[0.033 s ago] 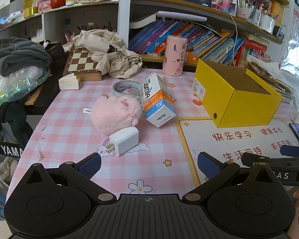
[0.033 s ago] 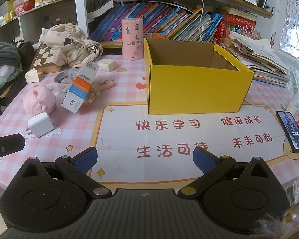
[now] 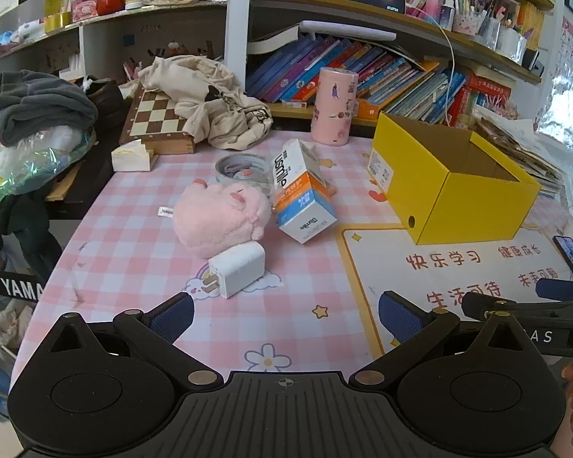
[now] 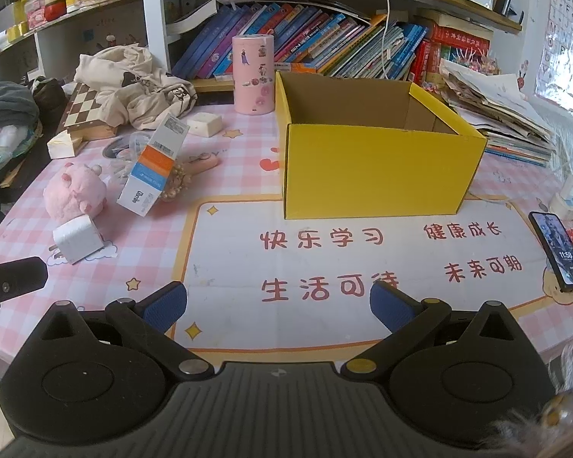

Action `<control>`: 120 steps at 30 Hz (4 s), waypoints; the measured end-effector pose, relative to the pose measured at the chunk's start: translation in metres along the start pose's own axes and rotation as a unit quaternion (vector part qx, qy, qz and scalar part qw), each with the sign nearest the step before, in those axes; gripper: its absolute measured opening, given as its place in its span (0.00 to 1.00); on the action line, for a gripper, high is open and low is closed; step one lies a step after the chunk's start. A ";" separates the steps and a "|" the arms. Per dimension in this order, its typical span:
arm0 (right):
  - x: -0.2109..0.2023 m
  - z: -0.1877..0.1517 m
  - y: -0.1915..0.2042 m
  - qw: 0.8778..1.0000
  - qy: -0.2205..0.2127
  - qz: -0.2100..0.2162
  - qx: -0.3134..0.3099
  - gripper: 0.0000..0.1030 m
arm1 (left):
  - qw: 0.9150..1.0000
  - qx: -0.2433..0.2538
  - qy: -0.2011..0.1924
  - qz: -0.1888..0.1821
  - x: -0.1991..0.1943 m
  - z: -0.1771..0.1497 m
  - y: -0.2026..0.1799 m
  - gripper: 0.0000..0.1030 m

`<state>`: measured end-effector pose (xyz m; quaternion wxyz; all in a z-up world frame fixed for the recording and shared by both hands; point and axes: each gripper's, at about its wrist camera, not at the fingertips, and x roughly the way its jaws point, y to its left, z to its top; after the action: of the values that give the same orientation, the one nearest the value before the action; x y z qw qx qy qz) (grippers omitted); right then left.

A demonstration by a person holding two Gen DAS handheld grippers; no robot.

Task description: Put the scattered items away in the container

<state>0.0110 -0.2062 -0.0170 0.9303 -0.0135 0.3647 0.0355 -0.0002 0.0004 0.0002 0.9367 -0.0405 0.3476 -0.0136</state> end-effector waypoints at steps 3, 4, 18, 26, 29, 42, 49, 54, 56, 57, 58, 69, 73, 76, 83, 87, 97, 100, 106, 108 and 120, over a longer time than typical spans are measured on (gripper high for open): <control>0.000 0.000 0.001 1.000 0.001 0.001 0.002 1.00 | 1.000 -0.001 0.001 0.001 0.002 -0.002 0.000 1.00; 0.000 0.000 0.001 1.000 0.001 0.001 0.002 1.00 | 1.000 -0.001 0.000 0.003 0.004 -0.005 0.000 1.00; 0.001 0.000 0.003 1.000 0.001 0.000 0.002 1.00 | 1.000 0.002 0.008 -0.002 0.001 -0.001 0.001 1.00; -0.001 0.000 0.002 1.000 0.000 -0.001 0.001 1.00 | 1.000 0.000 0.011 -0.005 0.003 -0.001 0.002 1.00; -0.001 0.000 0.001 1.000 -0.001 0.000 0.001 1.00 | 1.000 0.000 0.010 -0.006 0.002 -0.001 0.001 1.00; -0.004 -0.001 0.001 1.000 -0.004 0.003 -0.001 1.00 | 1.000 0.000 0.011 -0.008 0.001 0.000 0.003 1.00; -0.008 -0.001 0.003 1.000 -0.009 0.006 -0.006 1.00 | 1.000 0.000 0.011 -0.007 -0.001 -0.001 0.003 1.00; -0.012 -0.001 0.006 1.000 -0.016 0.011 -0.016 1.00 | 1.000 -0.002 0.006 -0.008 -0.004 -0.001 0.003 1.00; -0.014 0.000 0.006 1.000 -0.019 0.017 -0.018 1.00 | 1.000 -0.003 0.005 -0.008 -0.004 -0.001 0.004 1.00; -0.015 0.000 0.006 0.999 -0.022 0.022 -0.018 1.00 | 1.000 -0.004 0.006 -0.008 -0.004 -0.001 0.004 1.00; -0.017 0.000 0.007 0.999 -0.024 0.023 -0.022 1.00 | 1.000 -0.004 0.006 -0.008 -0.004 -0.001 0.004 1.00; -0.022 0.002 0.021 0.997 -0.037 0.059 -0.043 1.00 | 1.000 -0.016 0.004 -0.014 -0.008 -0.004 0.015 1.00; -0.020 0.005 0.026 0.995 -0.034 0.078 -0.045 1.00 | 1.000 -0.022 0.001 -0.014 -0.010 -0.003 0.020 1.00; -0.018 0.009 0.030 0.994 -0.034 0.086 -0.051 1.00 | 0.999 -0.034 -0.003 -0.012 -0.011 -0.003 0.027 1.00; -0.010 0.017 0.036 0.992 -0.031 0.103 -0.066 1.00 | 0.999 -0.049 -0.006 -0.003 -0.007 0.001 0.032 1.00; -0.001 0.023 0.037 0.991 -0.026 0.111 -0.072 1.00 | 0.998 -0.056 -0.003 -0.001 -0.002 0.004 0.033 1.00; 0.034 0.055 0.041 0.984 -0.014 0.141 -0.106 1.00 | 0.995 -0.094 -0.001 0.014 0.021 0.017 0.034 0.99; 0.046 0.067 0.043 0.981 -0.012 0.152 -0.123 0.98 | 0.994 -0.109 0.004 0.018 0.031 0.020 0.034 0.94; 0.074 0.083 0.044 0.973 0.014 0.180 -0.142 0.93 | 0.989 -0.144 0.014 0.036 0.048 0.022 0.035 0.87; 0.083 0.086 0.044 0.971 0.025 0.188 -0.144 0.89 | 0.987 -0.153 0.021 0.042 0.055 0.022 0.035 0.86; 0.133 0.103 0.043 0.959 0.086 0.243 -0.120 0.70 | 0.989 -0.109 0.038 0.091 0.089 0.027 0.021 0.73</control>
<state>0.1746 -0.1504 -0.0320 0.8503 -0.0388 0.4287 0.3029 0.0846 0.0182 -0.0391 0.9103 -0.1096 0.3844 0.1081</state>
